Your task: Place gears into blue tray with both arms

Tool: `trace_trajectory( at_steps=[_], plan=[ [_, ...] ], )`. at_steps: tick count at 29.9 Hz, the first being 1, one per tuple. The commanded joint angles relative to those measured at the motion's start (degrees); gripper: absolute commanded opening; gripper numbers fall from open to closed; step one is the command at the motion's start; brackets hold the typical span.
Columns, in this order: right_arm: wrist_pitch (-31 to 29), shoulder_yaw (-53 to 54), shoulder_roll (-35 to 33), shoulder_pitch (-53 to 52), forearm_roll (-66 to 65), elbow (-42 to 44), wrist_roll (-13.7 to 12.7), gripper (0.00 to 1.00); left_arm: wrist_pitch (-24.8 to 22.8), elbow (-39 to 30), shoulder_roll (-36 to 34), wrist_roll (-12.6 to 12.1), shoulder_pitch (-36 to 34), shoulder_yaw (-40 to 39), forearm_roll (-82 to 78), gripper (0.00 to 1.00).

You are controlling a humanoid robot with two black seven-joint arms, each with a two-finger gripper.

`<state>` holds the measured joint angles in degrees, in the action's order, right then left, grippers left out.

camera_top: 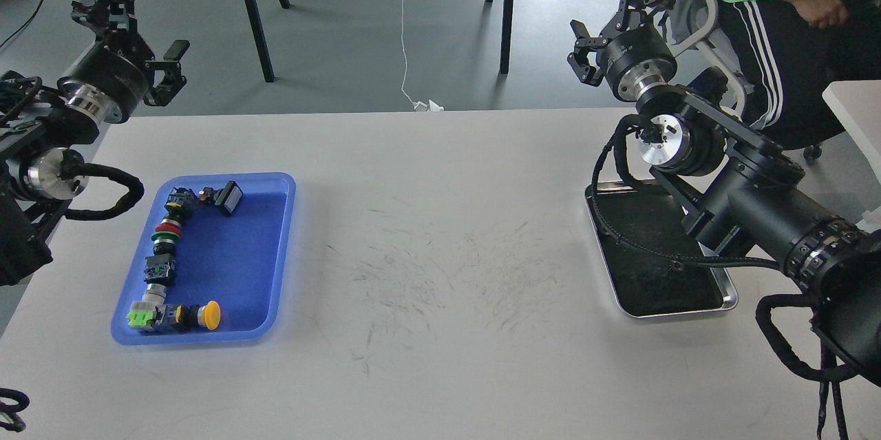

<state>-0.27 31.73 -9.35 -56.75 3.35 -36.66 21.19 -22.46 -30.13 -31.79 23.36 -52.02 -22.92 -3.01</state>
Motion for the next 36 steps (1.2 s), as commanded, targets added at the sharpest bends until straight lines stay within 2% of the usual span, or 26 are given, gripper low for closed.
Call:
trace_trajectory(
  at_steps=[1, 6, 10, 15, 19, 21, 24, 36],
  plan=[
    [0.0, 0.0, 0.0, 0.3, 0.0, -0.2, 0.0, 0.99, -0.5, 0.1, 0.4, 0.2, 0.0, 0.0, -0.1, 0.99],
    [0.0, 0.0, 0.1, 0.3, 0.1, -0.2, 0.0, 0.99, -0.7, 0.4, 0.9, 2.7, 0.2, -0.8, 0.9, 0.99],
    [0.0, 0.0, 0.3, 0.2, 0.1, -0.2, 0.0, 0.99, -0.2, 0.4, 0.9, 2.8, 0.2, -1.1, 0.8, 0.99],
    [0.0, 0.1, 0.3, 0.1, 0.1, -0.3, 0.0, 0.99, -0.1, 0.5, 1.0, 2.4, 0.1, -0.7, 0.1, 0.99],
    [-0.1, 1.6, 0.3, 0.1, 0.2, -0.2, -0.4, 0.99, -2.9, 0.6, 1.5, 2.1, 0.2, -0.7, 0.3, 0.99],
    [-0.9, 2.5, 0.3, 0.1, 0.2, -0.2, -0.4, 0.99, -5.5, 0.2, 1.6, 0.9, 0.3, -0.7, 0.3, 0.99],
    [-1.2, 4.5, 0.3, 0.2, 0.3, 0.4, -0.4, 0.99, -5.5, 0.7, 1.5, -0.4, 0.4, -1.4, 1.0, 0.99],
    [-1.3, 4.5, 0.6, 0.3, 0.2, 0.3, -0.2, 0.99, -3.6, 0.8, 1.8, -0.3, 0.5, -1.1, 0.8, 0.99]
  ],
)
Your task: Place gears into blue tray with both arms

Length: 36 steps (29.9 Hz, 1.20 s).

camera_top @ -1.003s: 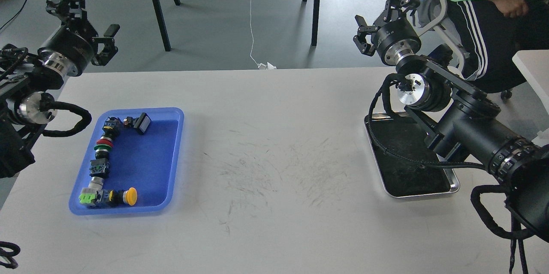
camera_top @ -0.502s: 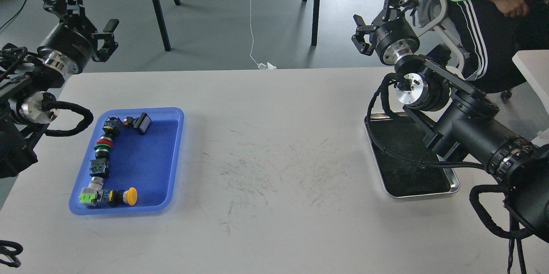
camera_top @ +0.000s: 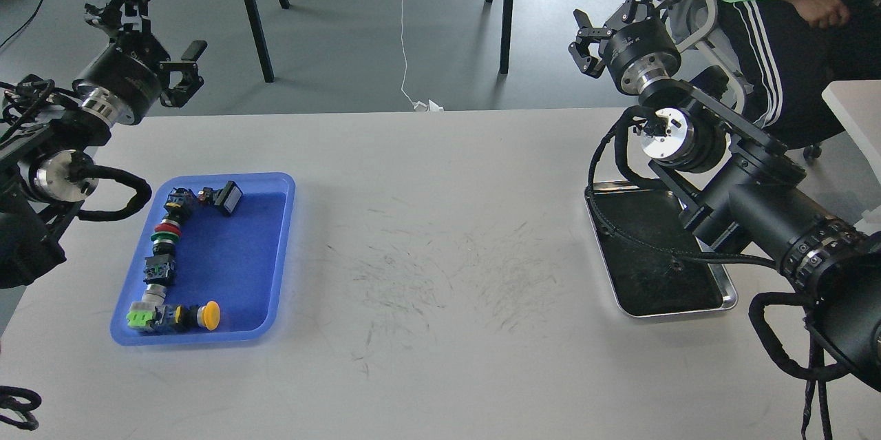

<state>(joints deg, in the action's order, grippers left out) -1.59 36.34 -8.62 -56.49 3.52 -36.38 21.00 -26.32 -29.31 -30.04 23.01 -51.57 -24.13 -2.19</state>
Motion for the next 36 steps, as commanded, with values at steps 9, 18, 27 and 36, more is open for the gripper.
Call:
trace_trajectory(
  at_steps=[9, 18, 27, 36],
  plan=[
    [0.0, -0.6, 0.0, 0.5, 0.0, 0.1, -0.1, 0.99, 2.0, -0.1, 0.7, -0.1, 0.3, 0.2, -0.1, 0.99],
    [0.0, -0.6, 0.0, 0.7, -0.1, -0.2, -0.1, 0.99, 1.9, -1.7, 0.5, -4.4, 0.6, -0.7, 0.3, 0.99],
    [0.0, -0.6, 0.0, 0.7, -0.1, -0.2, -0.1, 0.99, 1.9, -2.4, -0.1, -4.4, 0.8, -4.5, 1.8, 0.99],
    [0.0, -0.6, 0.0, 0.7, -0.1, -0.1, -0.1, 0.99, 2.2, -2.3, 1.1, -4.1, 2.4, -6.5, 2.1, 0.99]
  ],
)
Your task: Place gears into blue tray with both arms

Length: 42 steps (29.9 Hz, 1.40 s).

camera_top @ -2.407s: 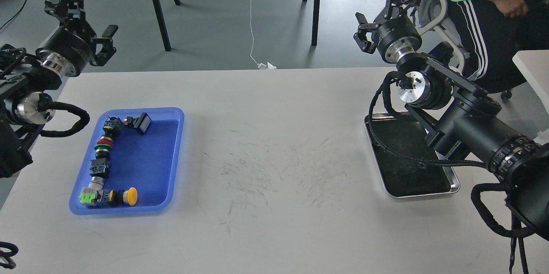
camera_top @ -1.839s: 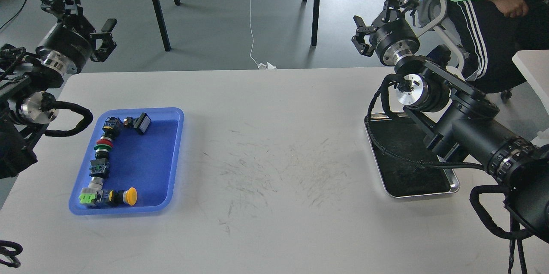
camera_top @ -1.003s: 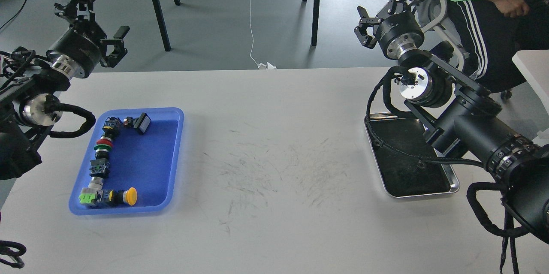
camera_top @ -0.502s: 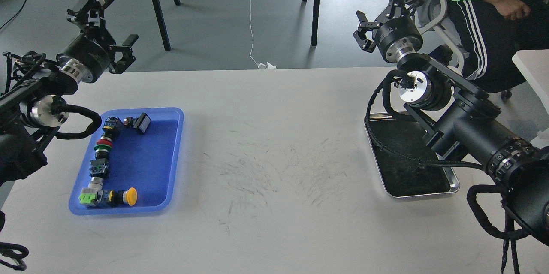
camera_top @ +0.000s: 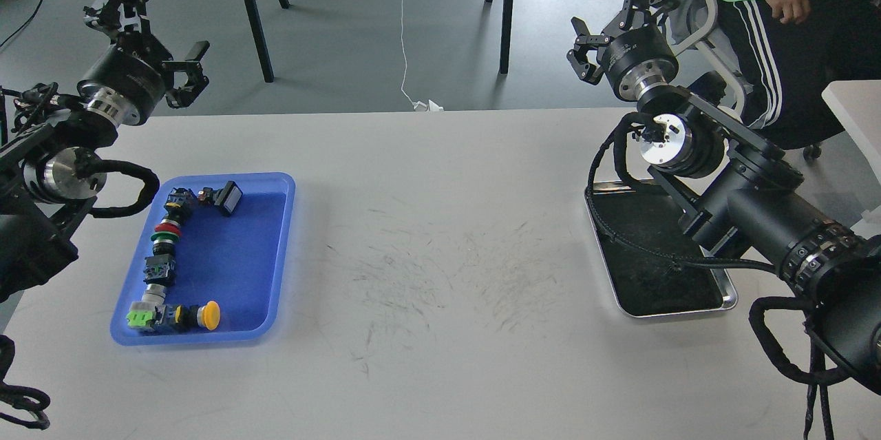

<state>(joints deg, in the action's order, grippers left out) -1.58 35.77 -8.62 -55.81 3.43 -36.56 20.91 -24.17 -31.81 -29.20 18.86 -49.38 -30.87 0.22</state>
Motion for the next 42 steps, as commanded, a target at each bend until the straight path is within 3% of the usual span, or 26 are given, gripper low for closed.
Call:
trace_trajectory(
  at_steps=[1, 42],
  plan=[
    [0.0, 0.0, 0.0, 0.0, 0.0, 0.0, 0.0, 0.99, 0.0, 0.1, 0.4, 0.1, 0.2, 0.5, -0.7, 0.99],
    [0.1, 0.0, 0.8, 0.4, -0.1, 0.5, 0.2, 0.99, 1.9, 0.0, -0.3, -0.2, 0.7, 0.8, -1.0, 0.99]
  ],
)
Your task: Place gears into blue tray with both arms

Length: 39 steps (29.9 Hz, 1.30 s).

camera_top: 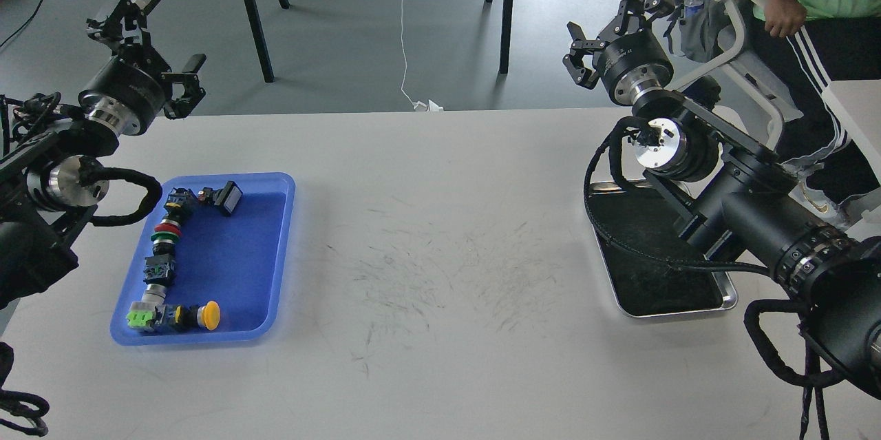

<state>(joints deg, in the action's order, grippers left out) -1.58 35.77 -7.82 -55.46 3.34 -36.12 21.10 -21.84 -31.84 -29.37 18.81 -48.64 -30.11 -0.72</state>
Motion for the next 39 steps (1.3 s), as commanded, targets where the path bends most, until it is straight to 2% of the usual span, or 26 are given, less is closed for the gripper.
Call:
trace_trajectory(
  at_steps=[1, 16, 24, 28, 33, 39],
  plan=[
    [0.1, 0.0, 0.0, 0.0, 0.0, 0.1, 0.0, 0.99, -0.1, 0.1, 0.2, -0.2, 0.0, 0.1, -0.2, 0.99],
    [0.3, -2.1, -0.5, -0.3, -0.1, -0.4, -0.8, 0.99, 0.0, 0.3, 0.5, -0.3, -0.3, 2.7, -0.2, 0.99],
    [-0.2, -13.1, -7.7, -2.4, -0.2, -3.6, -5.0, 0.99, 0.0, 0.7, 0.5, -0.4, -1.0, 2.9, -0.3, 0.99],
    [-1.8, -22.9, -12.6, -5.6, -0.8, -6.6, -6.2, 0.99, 0.0, 0.9, 0.6, -0.4, -1.1, 3.0, -0.3, 0.99],
    [-5.9, -42.7, -19.2, -14.3, -1.0, -12.2, -6.8, 0.99, 0.0, 0.9, 0.5, -0.4, -1.1, 2.9, -0.3, 0.99],
    [-8.3, -61.0, -26.4, -25.9, -1.4, -23.0, -6.9, 0.99, 0.0, 1.1, 0.5, -0.4, -1.7, 3.0, -0.3, 0.99]
  ],
)
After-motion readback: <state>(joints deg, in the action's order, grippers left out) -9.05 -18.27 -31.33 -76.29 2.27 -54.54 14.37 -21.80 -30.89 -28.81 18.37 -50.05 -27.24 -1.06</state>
